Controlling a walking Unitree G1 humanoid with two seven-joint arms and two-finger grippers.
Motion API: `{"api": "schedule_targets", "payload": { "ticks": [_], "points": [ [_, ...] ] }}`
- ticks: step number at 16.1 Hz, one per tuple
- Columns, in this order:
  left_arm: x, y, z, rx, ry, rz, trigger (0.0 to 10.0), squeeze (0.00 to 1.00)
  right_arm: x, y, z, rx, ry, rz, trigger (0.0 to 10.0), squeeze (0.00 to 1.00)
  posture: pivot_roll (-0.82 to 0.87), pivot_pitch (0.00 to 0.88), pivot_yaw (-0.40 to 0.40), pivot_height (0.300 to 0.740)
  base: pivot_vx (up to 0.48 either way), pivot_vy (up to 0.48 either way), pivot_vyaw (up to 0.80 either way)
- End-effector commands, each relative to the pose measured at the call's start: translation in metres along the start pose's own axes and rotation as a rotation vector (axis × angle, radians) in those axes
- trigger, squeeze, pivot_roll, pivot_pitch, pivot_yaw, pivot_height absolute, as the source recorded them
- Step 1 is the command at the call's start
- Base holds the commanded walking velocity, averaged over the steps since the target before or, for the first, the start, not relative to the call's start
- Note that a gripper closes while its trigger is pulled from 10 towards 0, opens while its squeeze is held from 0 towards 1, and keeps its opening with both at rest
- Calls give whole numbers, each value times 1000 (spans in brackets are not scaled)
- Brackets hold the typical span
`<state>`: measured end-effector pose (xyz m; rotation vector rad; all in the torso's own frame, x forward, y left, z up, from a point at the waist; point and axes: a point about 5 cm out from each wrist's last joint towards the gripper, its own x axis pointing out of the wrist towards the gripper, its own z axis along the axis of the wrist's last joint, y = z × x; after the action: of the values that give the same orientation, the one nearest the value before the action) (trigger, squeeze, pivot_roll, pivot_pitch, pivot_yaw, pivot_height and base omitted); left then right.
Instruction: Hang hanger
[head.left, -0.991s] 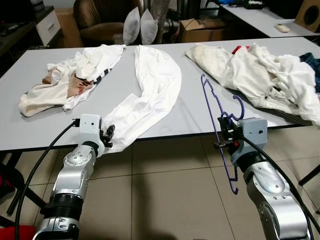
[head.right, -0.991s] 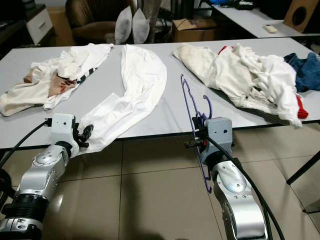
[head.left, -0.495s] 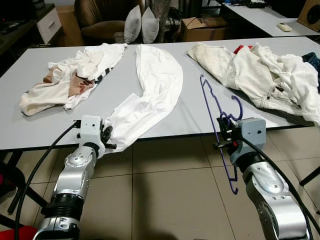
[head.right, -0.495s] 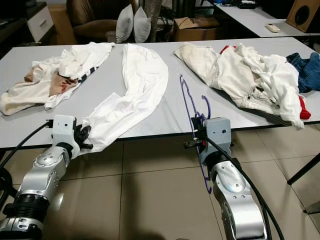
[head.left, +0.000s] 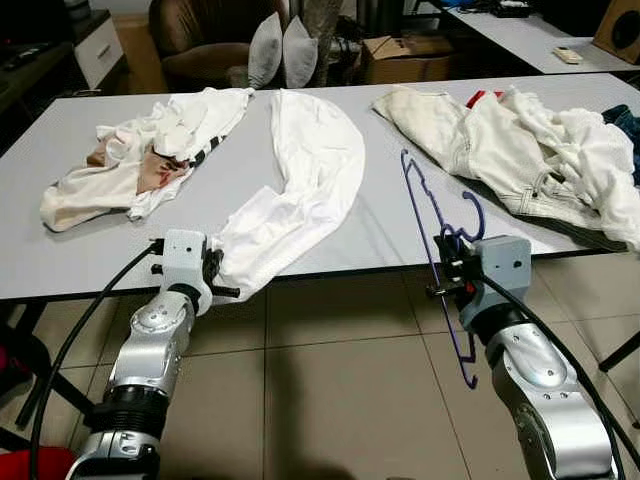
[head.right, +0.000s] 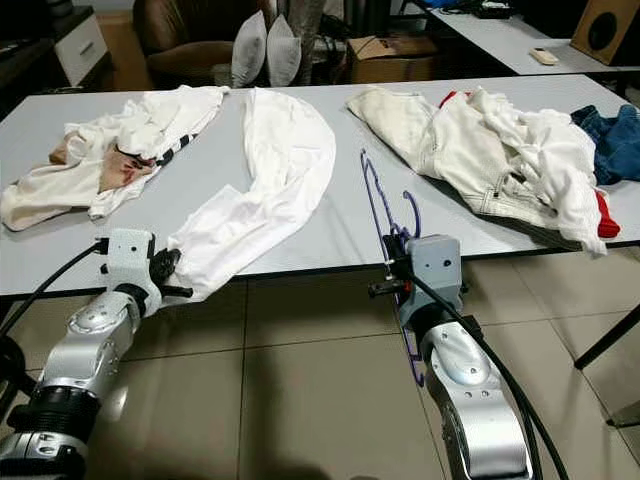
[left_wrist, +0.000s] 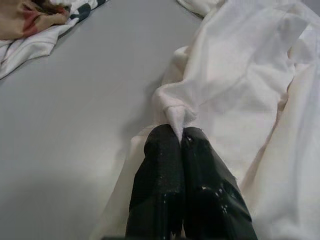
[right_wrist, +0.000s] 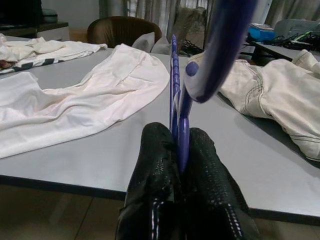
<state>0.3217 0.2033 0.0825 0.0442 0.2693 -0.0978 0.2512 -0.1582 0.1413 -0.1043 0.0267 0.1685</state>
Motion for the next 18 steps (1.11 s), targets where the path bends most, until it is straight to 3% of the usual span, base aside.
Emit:
{"api": "schedule_targets", "payload": {
  "ticks": [1, 3, 5, 6, 8, 10, 11, 13, 15, 17, 18],
  "points": [
    [6, -4, 13, -20, -37, -29, 0, 0, 4, 0, 1, 3, -2, 3, 10000, 0, -243, 0, 52, 740, 0, 0, 0],
    [17, -8, 32, 2, -77, -60, 0, 0, 4, 0, 2, 2, -5, 2, 10000, 0, -240, 0, 50, 740, 0, 0, 0],
    [33, -17, 69, 34, -152, -103, 0, 0, 9, 1, 4, 2, -17, -4, 10000, 0, -232, 0, 62, 740, 0, 0, 0],
    [41, -31, 98, 58, -211, -157, 0, 0, 12, 0, 6, 8, -35, -19, 10000, 0, -230, 0, 70, 740, 0, 0, 0],
    [46, -75, 157, 85, -364, -299, 0, 0, 11, -3, 10, 21, -57, -55, 10000, 0, -233, 0, 72, 740, 0, 0, 0],
    [39, -120, 185, 109, -467, -439, 0, 0, 6, -5, 7, 18, -46, -64, 10000, 0, -245, 0, 66, 740, 0, 0, 0],
    [36, -139, 186, 123, -481, -501, 0, 0, 5, -6, 7, 16, -44, -65, 10000, 0, -250, 0, 61, 740, 0, 0, 0],
    [34, -170, 165, 191, -444, -594, 0, 0, 5, -7, 8, 9, -42, -65, 10000, 0, -262, 0, 54, 740, 0, 0, 0],
    [36, -179, 141, 219, -373, -626, 0, 0, 4, -6, 6, 4, -34, -56, 10000, 0, -266, 0, 53, 740, 0, 0, 0],
    [38, -176, 134, 229, -346, -619, 0, 0, 3, -4, 4, 7, -22, -49, 10000, 0, -261, 0, 50, 740, 0, 0, 0],
    [39, -174, 132, 245, -335, -608, 2275, 0, 2, -3, 2, 5, -15, -43, 10000, 0, -260, 0, 49, 740, 0, 0, 0]
  ]
}}
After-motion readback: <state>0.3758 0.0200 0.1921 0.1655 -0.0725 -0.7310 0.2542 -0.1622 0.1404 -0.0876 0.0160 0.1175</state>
